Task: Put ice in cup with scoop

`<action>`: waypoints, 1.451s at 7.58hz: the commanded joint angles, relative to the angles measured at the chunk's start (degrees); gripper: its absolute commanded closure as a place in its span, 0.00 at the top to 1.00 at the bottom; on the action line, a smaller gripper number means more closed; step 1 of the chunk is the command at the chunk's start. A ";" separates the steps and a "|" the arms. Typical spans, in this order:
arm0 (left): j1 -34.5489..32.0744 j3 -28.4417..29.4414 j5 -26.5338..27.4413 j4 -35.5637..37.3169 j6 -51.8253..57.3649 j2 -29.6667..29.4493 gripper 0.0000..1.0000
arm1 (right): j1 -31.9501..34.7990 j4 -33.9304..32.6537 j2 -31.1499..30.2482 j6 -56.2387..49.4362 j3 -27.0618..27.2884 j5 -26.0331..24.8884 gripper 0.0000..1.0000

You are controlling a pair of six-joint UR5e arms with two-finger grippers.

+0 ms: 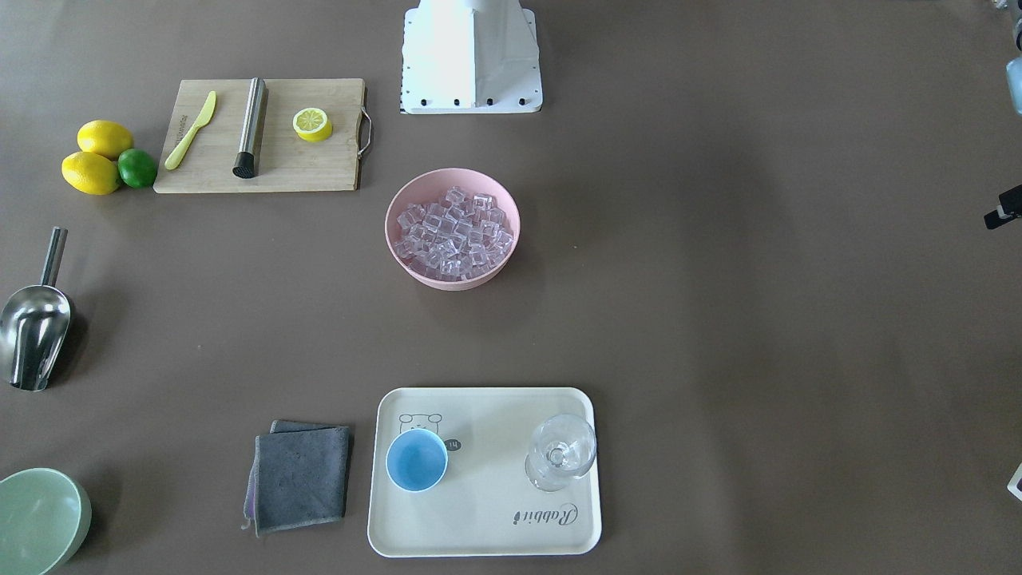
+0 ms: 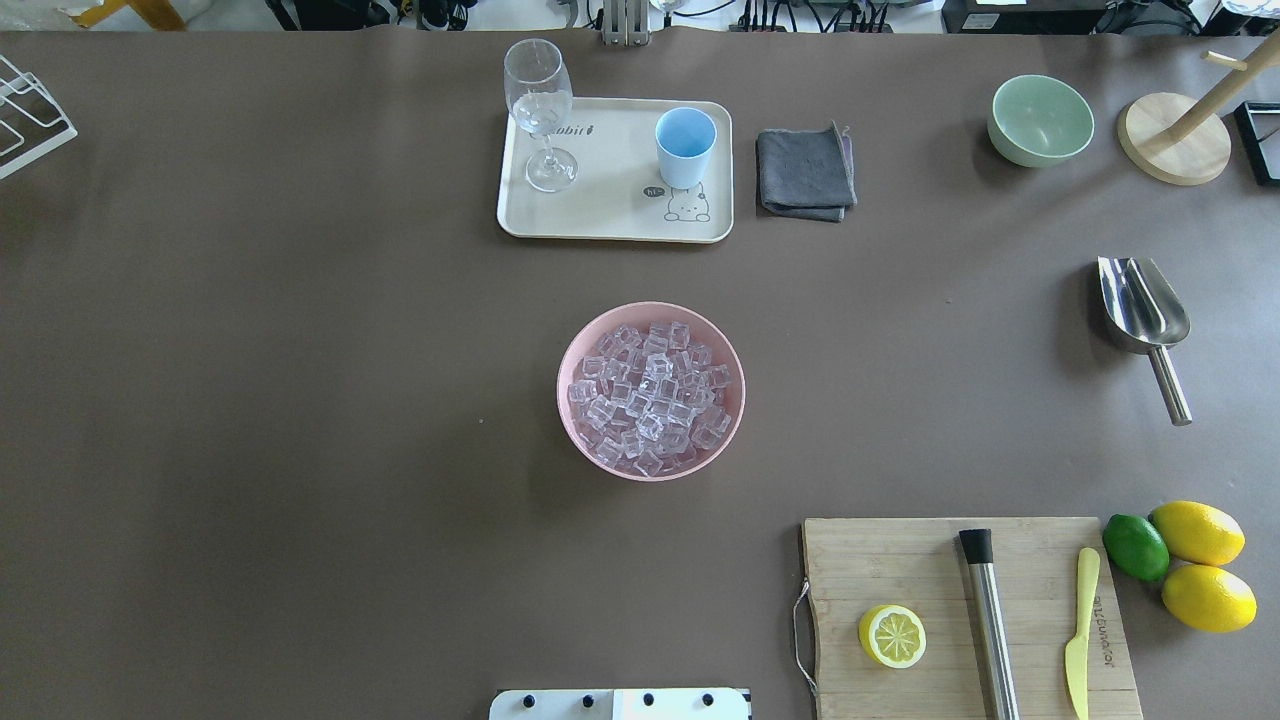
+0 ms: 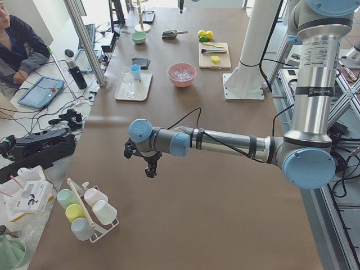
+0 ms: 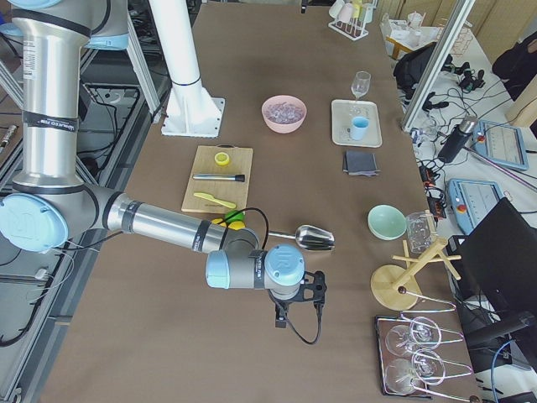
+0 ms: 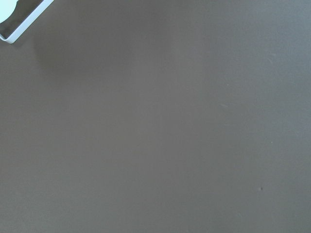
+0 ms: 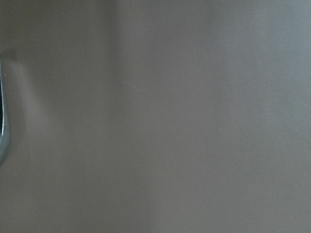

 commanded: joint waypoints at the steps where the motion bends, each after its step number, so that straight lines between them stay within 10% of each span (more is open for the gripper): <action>1: 5.07 -0.33 0.21 -5.12 -0.35 -4.16 0.98 | -10.11 9.66 1.88 18.49 0.50 0.34 1.00; 8: 24.66 -10.61 9.43 -4.76 -10.20 -12.18 0.98 | -22.86 -0.72 6.12 29.37 9.43 1.22 1.00; 11: 28.71 -10.61 8.65 -15.81 -9.76 -12.54 0.98 | -27.53 -2.45 4.63 28.75 10.35 -2.02 1.00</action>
